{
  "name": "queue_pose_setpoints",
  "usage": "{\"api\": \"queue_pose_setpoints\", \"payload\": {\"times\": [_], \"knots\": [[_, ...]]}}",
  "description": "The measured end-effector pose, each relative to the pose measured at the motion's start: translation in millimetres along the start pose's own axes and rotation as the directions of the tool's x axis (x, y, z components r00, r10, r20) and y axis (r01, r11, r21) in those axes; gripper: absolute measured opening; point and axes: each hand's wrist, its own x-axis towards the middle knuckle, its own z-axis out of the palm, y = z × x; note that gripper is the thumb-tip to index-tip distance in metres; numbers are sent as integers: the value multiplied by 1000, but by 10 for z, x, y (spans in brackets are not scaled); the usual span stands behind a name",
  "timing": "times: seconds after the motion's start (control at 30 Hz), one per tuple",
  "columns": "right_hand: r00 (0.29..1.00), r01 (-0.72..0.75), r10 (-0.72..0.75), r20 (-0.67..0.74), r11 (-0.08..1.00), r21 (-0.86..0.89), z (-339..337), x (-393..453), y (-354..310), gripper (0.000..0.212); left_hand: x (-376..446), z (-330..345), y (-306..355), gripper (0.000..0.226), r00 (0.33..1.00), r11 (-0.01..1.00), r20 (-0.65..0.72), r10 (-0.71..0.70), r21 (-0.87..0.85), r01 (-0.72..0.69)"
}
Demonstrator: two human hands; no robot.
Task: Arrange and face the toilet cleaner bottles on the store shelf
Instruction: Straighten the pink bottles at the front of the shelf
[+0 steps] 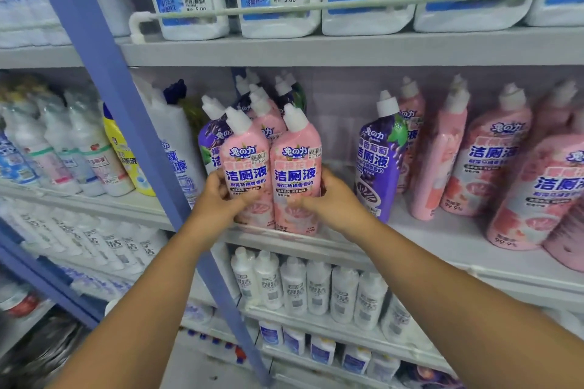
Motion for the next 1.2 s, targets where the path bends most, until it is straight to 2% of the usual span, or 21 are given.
{"api": "queue_pose_setpoints", "payload": {"times": [0.07,0.37,0.53,0.7,0.87,1.2], "knots": [[1000,-9,10,-17,1000,19,-5,12,27,59,19,-36,-57,45,998,1000,62,6,-25,-5],[994,15,-1,-109,991,130,-117,-48,25,49,10,29,-73,38,993,975,62,101,-207,-86],[988,60,-37,-149,987,150,-289,-200,-37,47,44,99,148,37,978,960,133,162,-250,-125],[981,48,-26,-190,993,111,-576,-449,-81,52,33,392,283,40,959,953,189,211,-257,-159],[960,35,-11,-279,996,82,-900,-701,-80,52,10,761,309,38,939,959,292,182,-265,-103],[942,40,-6,-336,995,94,-1572,-1083,9,49,-257,1489,413,41,919,954,336,206,-276,-113]]}}
